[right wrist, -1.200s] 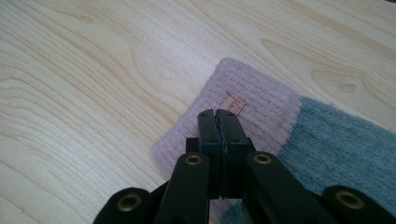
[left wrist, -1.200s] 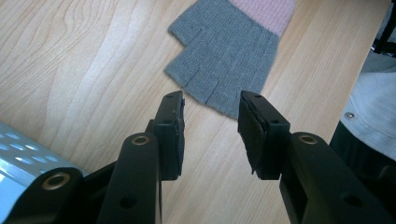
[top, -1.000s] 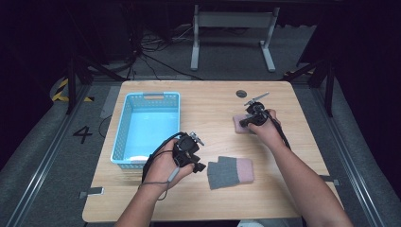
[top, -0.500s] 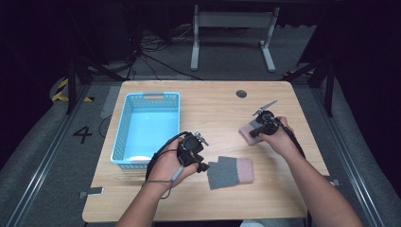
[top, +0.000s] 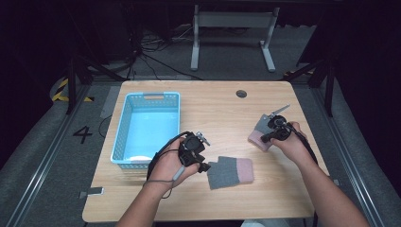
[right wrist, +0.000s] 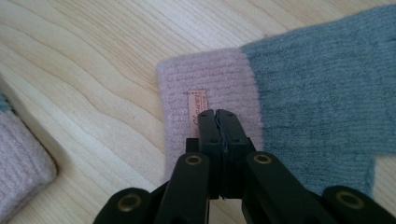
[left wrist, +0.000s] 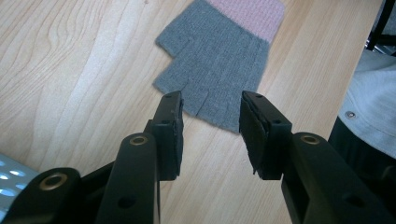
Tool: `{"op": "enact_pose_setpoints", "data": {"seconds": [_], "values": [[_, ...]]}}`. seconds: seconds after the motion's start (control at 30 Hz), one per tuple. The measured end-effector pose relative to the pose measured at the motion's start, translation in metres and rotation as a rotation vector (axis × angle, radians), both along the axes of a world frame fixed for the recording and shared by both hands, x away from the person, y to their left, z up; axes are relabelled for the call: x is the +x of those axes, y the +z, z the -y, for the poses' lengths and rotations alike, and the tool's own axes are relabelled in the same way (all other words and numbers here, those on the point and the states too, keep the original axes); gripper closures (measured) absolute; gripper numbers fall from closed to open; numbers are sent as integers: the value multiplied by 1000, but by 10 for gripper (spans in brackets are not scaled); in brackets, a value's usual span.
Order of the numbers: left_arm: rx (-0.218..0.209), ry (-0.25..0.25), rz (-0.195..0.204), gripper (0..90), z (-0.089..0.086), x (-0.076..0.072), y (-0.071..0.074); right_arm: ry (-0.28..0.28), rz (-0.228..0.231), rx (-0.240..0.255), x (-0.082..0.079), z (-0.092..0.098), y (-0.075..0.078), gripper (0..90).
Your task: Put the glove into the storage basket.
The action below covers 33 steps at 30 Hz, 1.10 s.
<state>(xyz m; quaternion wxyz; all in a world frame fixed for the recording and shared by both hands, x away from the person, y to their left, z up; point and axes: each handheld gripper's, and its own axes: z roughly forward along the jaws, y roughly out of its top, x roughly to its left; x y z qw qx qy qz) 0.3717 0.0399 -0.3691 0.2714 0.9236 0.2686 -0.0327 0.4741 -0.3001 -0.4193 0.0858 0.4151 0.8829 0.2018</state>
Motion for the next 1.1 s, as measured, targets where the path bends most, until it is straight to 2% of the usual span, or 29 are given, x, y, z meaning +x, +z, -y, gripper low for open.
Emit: {"op": "enact_pose_setpoints", "data": {"seconds": [0.13,0.27,0.37,0.53,0.77,1.0,1.1], "values": [[2,5,1,605,-1,0,0,-14,11,18,1,-2,5,900],[1,2,4,605,-2,0,0,-51,23,59,4,-4,12,880],[1,6,2,605,-2,-1,0,-36,24,79,5,-10,14,898],[1,9,1,605,-3,-2,0,10,13,60,6,-28,8,900],[3,6,-3,605,-2,-2,-1,13,15,65,16,-41,1,900],[-1,8,-5,605,-4,-1,-1,11,4,54,14,-39,-3,900],[2,0,-5,605,-2,-1,-1,9,-3,56,3,-31,-5,900]]}}
